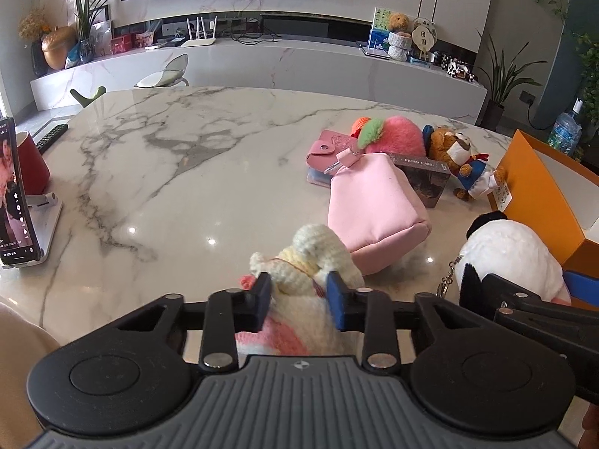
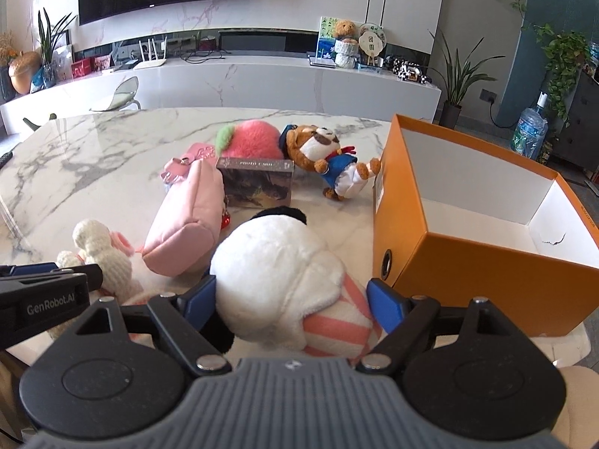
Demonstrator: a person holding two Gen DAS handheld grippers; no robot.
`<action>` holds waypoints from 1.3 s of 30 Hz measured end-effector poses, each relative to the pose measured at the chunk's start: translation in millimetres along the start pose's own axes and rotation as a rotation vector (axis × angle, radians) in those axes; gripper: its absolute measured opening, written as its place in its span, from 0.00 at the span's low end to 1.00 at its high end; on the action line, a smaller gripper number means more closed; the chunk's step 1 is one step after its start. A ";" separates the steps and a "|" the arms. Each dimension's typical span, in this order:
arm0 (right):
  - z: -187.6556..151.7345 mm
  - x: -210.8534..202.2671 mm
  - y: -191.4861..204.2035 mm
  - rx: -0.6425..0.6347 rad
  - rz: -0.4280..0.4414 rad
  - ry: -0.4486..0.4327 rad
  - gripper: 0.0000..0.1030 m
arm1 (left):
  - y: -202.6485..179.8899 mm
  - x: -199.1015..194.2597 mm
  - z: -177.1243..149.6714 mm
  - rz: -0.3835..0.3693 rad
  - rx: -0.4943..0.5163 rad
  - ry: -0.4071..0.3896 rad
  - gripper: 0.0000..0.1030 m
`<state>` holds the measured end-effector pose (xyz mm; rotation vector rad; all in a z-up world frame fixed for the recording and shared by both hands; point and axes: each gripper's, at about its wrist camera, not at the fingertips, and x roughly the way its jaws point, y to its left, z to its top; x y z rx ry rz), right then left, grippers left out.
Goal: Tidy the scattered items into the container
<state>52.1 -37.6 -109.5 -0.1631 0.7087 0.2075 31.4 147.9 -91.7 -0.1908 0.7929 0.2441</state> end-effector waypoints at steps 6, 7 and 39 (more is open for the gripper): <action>-2.3 -10.0 -5.9 0.020 0.006 -0.020 0.83 | -3.7 -5.9 -1.4 -0.022 0.013 -0.004 0.23; -3.0 -11.2 -6.6 0.023 0.009 -0.021 0.83 | -3.4 -6.6 -2.7 -0.020 0.004 -0.005 0.25; -17.5 17.1 -19.9 0.098 0.095 0.139 0.69 | 20.6 50.1 -18.2 -0.009 -0.063 0.068 0.62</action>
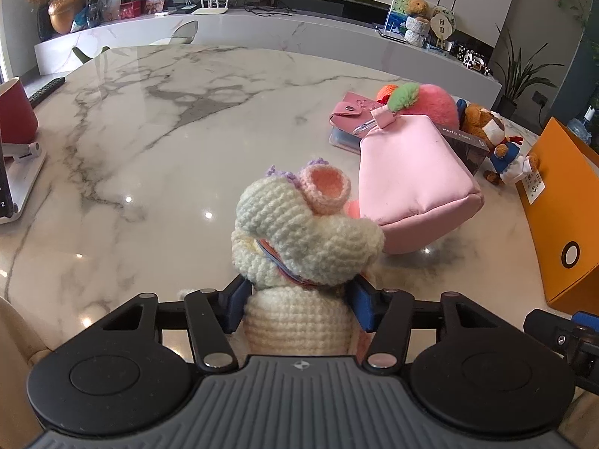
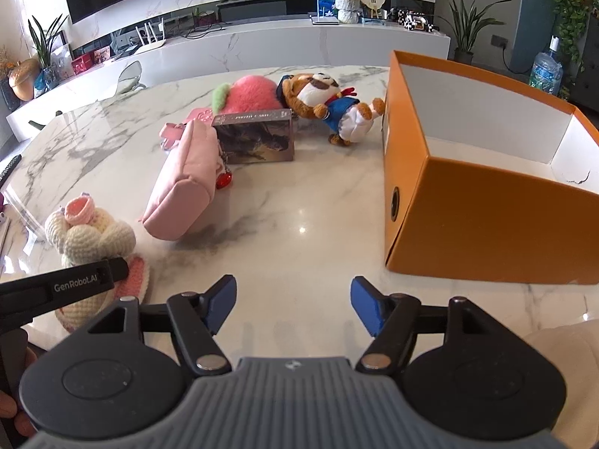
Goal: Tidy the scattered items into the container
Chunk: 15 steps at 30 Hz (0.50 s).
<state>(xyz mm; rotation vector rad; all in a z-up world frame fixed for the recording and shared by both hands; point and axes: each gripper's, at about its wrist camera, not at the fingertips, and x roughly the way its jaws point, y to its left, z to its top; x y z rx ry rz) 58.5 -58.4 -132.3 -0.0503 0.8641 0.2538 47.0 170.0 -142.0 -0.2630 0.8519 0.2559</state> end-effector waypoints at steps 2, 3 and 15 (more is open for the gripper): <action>-0.4 1.9 0.3 0.003 0.003 0.010 0.69 | -1.1 1.1 -0.9 0.006 0.013 -0.006 0.62; -0.7 2.5 0.5 0.003 0.005 0.015 0.69 | -1.1 0.8 -0.8 0.005 0.015 -0.006 0.61; 3.8 -13.0 -9.1 0.001 0.095 0.067 0.69 | 5.5 -6.3 1.8 -0.020 0.042 0.018 0.59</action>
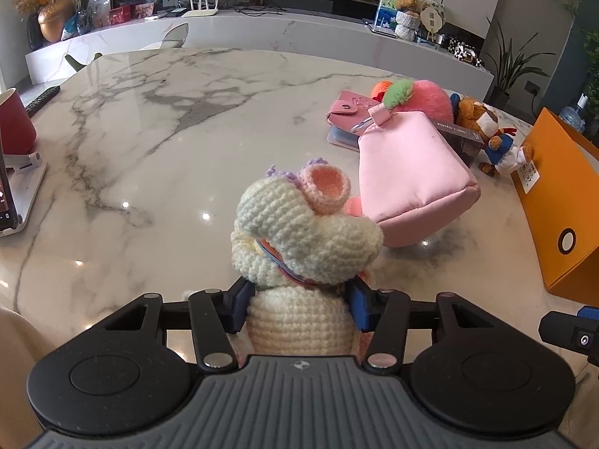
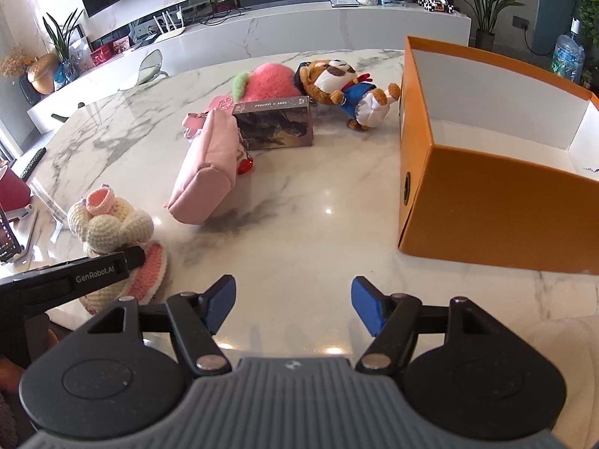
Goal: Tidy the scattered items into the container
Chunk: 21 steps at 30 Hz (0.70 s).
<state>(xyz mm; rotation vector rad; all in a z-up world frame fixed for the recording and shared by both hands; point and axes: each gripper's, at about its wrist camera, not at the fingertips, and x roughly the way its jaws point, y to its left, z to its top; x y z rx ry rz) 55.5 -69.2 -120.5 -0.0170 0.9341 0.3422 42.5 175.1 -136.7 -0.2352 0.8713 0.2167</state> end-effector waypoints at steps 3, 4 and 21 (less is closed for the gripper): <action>2.8 2.0 -1.1 -0.012 0.031 0.018 0.69 | -1.9 2.5 0.0 -0.012 0.019 0.024 0.59; 4.1 2.8 -0.7 -0.017 0.047 0.028 0.69 | -2.7 3.0 0.0 -0.011 0.029 0.025 0.59; -31.4 36.5 21.6 -0.190 0.246 0.458 0.65 | -3.0 13.2 9.5 -0.004 0.081 0.023 0.59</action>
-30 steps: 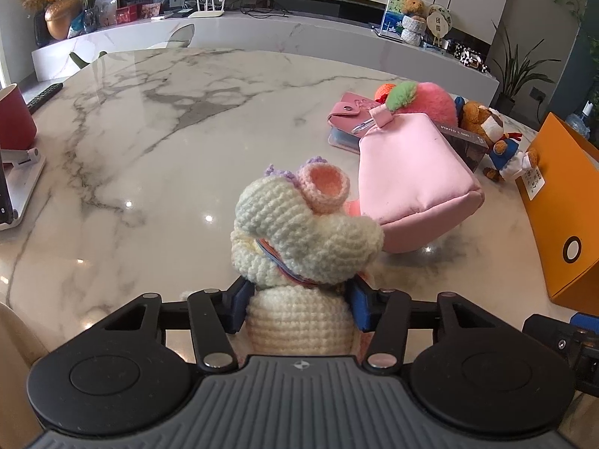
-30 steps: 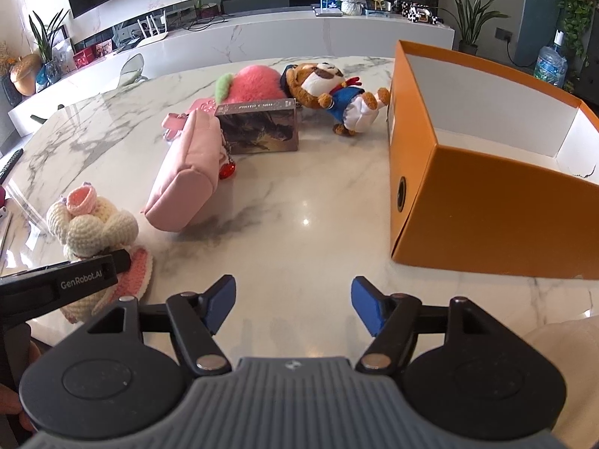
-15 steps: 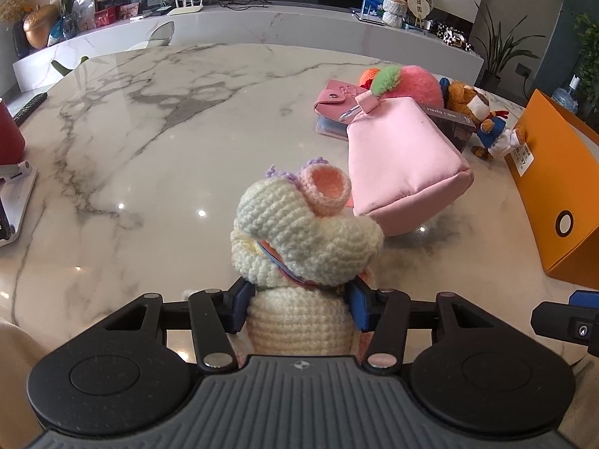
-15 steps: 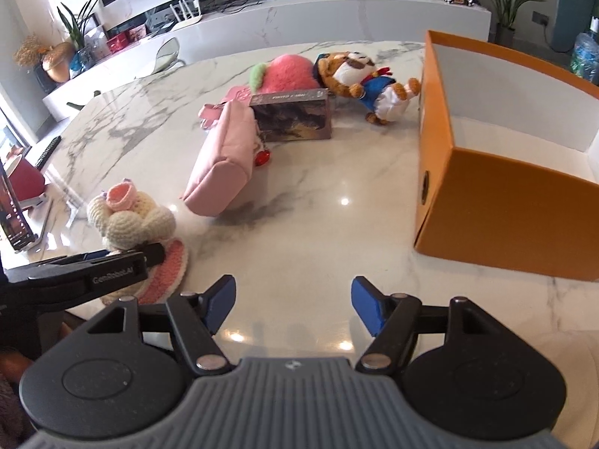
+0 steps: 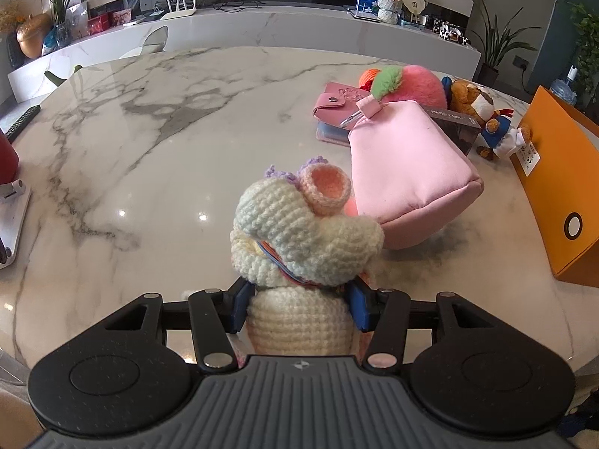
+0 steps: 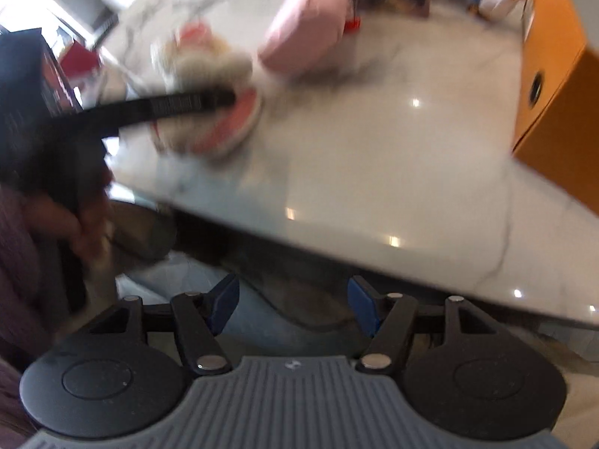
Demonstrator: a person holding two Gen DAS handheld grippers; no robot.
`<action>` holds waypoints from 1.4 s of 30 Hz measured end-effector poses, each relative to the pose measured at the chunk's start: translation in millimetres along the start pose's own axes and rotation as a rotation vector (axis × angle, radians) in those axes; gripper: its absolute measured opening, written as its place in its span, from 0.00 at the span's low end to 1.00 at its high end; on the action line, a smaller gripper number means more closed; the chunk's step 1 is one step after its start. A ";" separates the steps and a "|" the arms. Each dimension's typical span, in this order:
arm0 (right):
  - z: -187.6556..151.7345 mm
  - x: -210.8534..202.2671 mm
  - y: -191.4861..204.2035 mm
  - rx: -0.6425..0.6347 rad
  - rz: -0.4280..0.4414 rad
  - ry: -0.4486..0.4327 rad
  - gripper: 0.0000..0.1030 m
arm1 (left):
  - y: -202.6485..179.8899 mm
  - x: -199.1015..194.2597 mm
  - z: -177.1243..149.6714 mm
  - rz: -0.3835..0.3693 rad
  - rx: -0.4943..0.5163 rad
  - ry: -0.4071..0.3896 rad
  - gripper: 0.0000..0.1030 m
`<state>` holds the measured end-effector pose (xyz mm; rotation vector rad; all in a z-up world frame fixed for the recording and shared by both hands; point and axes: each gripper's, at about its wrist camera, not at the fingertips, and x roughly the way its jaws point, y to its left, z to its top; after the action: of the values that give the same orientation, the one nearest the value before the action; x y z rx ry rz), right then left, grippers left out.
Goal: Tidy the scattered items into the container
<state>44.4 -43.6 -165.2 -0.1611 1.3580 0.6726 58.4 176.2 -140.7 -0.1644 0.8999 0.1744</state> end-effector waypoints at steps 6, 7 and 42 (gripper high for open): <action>-33.2 73.9 -8.7 -0.065 -0.096 0.160 0.65 | 2.3 -2.8 -4.6 -0.002 -0.001 -0.022 0.59; -37.5 85.7 -9.3 -0.076 -0.107 0.188 0.65 | 2.2 -3.3 -5.0 -0.001 0.001 -0.023 0.59; -97.6 362.4 -72.3 0.077 -0.264 0.797 0.78 | 11.3 7.7 -3.6 -0.037 -0.023 -0.115 0.60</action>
<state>21.0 -21.4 -546.1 -0.5809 2.0714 0.3296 57.9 187.1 -149.8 -0.1902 0.7801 0.1577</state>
